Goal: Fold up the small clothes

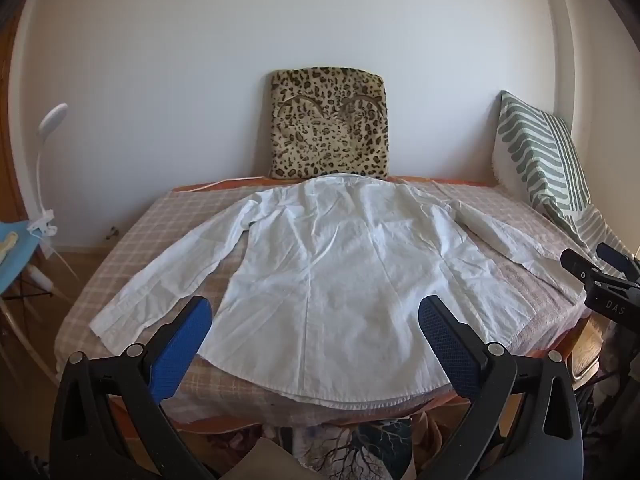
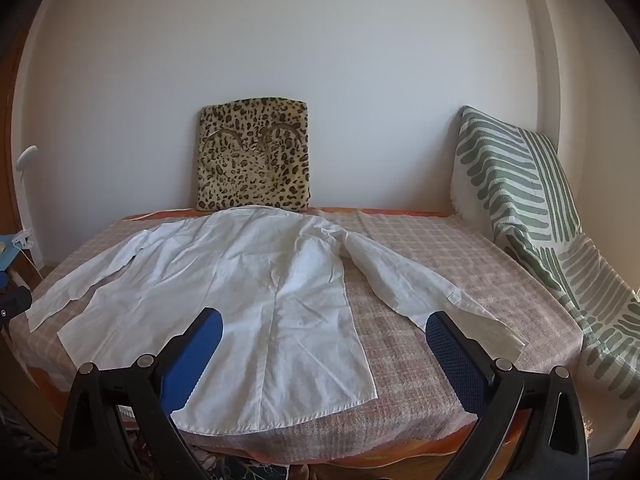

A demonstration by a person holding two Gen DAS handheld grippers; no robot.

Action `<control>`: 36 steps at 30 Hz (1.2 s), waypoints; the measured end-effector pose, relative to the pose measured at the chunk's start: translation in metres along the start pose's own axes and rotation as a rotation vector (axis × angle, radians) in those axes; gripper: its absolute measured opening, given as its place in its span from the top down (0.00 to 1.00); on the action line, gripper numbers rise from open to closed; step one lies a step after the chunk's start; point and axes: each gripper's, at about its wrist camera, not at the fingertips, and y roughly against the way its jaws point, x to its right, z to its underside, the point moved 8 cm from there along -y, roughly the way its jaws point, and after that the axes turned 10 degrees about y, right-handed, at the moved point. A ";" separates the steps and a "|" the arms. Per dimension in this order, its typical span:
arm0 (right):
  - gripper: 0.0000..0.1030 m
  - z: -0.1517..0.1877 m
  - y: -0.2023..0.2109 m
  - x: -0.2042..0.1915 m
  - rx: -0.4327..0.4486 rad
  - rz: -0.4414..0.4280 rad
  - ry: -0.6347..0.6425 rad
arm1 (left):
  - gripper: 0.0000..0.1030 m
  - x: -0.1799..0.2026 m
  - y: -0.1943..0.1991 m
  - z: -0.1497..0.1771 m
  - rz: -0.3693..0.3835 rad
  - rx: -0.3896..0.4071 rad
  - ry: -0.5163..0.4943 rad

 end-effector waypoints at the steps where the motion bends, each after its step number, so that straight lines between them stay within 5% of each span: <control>1: 0.00 0.000 0.000 0.000 -0.001 0.001 0.000 | 0.00 0.000 0.000 0.000 0.000 0.002 -0.001; 36: 0.00 0.001 -0.001 0.002 -0.011 0.006 0.001 | 0.00 0.003 0.000 -0.001 0.000 0.000 -0.022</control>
